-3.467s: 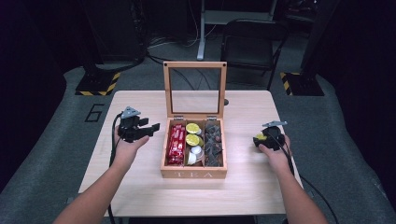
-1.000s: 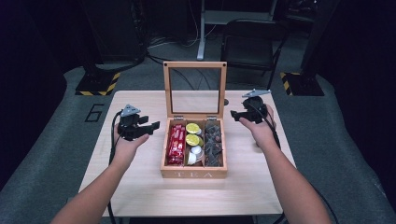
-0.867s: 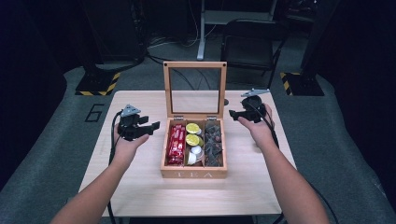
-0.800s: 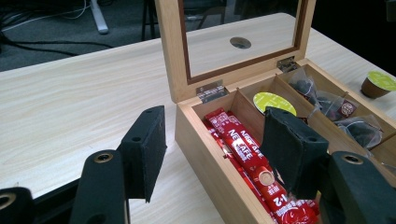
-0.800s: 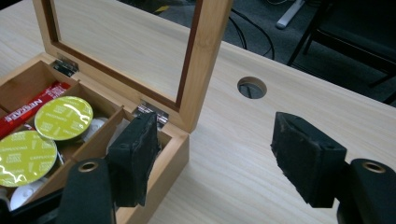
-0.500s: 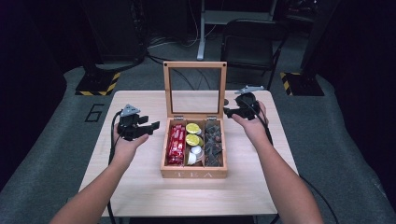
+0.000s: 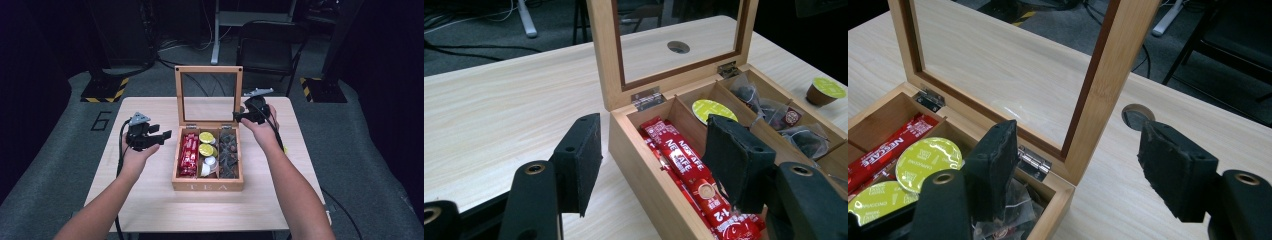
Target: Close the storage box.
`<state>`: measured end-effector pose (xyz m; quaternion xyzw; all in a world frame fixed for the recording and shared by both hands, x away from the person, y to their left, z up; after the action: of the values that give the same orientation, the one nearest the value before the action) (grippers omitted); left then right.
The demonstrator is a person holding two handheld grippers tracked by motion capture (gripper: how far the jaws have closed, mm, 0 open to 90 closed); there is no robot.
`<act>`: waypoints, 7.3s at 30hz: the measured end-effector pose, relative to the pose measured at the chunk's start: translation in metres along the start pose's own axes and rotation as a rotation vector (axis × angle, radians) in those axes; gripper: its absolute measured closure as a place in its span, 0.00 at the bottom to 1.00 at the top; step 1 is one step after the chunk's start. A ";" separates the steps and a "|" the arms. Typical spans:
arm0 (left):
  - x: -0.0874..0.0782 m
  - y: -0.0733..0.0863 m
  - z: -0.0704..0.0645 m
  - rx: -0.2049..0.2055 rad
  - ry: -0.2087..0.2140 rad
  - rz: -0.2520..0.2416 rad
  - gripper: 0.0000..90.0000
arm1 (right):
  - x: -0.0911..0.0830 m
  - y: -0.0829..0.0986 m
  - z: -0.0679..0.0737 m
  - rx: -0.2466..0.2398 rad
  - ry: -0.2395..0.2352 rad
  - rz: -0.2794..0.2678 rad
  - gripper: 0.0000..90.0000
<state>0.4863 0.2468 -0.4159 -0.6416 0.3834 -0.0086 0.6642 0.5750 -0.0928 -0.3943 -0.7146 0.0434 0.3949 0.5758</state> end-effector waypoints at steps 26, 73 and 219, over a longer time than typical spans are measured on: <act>-0.018 0.009 0.003 -0.009 -0.002 -0.011 0.45 | 0.029 -0.015 -0.010 0.053 0.032 -0.005 0.33; -0.051 0.024 0.018 -0.056 -0.084 -0.020 0.45 | 0.045 -0.023 -0.009 0.050 0.048 -0.005 0.58; -0.032 -0.025 -0.049 0.148 0.058 -0.105 0.66 | -0.093 0.057 0.050 -0.060 -0.113 -0.224 0.51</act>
<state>0.4501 0.2174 -0.3724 -0.6095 0.3667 -0.0900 0.6970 0.4562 -0.1056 -0.3836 -0.7086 -0.0809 0.3688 0.5962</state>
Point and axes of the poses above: each handheld gripper's, and its own axes: x roughly forward along the jaws, y roughly out of its underside, z roughly to its left, the point moved 4 cm from there along x, roughly forward along the jaws
